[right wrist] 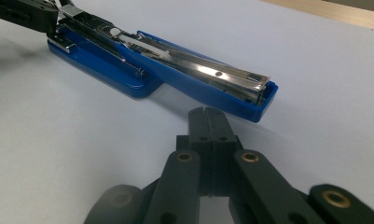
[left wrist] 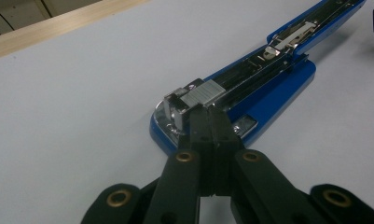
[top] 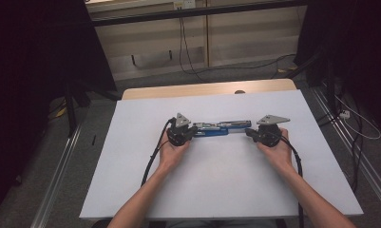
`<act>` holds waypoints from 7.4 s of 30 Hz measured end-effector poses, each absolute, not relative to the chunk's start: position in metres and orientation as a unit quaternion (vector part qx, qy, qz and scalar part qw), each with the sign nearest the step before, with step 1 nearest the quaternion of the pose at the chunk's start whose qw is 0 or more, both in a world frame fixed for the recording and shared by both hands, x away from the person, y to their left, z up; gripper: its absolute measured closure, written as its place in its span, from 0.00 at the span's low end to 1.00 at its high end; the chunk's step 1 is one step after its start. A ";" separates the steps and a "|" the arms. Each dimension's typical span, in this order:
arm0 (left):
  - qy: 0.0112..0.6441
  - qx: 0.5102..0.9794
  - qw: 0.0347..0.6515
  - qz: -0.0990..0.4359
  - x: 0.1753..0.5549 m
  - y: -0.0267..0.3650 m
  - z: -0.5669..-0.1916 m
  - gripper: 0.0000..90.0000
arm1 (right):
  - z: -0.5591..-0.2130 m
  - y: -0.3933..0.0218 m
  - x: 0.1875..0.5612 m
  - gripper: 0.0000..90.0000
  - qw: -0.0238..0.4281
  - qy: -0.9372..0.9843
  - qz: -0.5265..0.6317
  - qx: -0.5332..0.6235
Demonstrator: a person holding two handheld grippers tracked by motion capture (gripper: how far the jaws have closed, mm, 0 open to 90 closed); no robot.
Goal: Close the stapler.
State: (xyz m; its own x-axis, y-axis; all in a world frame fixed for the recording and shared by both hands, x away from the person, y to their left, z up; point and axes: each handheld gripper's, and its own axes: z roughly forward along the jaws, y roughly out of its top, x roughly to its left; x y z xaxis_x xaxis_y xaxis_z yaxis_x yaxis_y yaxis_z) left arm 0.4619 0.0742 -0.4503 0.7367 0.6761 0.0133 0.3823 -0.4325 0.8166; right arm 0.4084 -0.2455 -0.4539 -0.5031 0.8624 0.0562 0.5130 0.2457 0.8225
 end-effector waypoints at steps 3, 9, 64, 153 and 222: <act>0.319 0.828 0.429 0.168 0.463 0.075 -0.451 1.00 | -0.454 -0.247 0.410 1.00 0.208 0.760 0.415 0.455; 0.317 0.830 0.428 0.164 0.464 0.076 -0.450 1.00 | -0.454 -0.250 0.413 1.00 0.197 0.758 0.408 0.469; 0.320 0.826 0.432 0.169 0.462 0.071 -0.452 1.00 | -0.457 -0.251 0.432 1.00 0.185 0.760 0.375 0.497; 0.327 0.796 0.470 0.195 0.444 0.085 -0.434 0.36 | -0.443 -0.244 0.420 0.26 0.211 0.729 0.454 0.467; 0.376 0.737 0.493 0.271 0.349 0.221 -0.410 0.04 | -0.432 -0.306 0.293 0.03 0.346 0.642 0.442 0.522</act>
State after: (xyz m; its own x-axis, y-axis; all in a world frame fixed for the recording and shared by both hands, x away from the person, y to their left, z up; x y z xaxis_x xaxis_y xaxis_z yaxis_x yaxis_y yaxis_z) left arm 0.3488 0.2208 -0.4099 0.5707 0.8206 0.0290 0.2868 -0.2323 0.9294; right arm 0.2929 -0.3064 -0.4320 -0.2147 0.9765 0.0162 0.3646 0.0647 0.9289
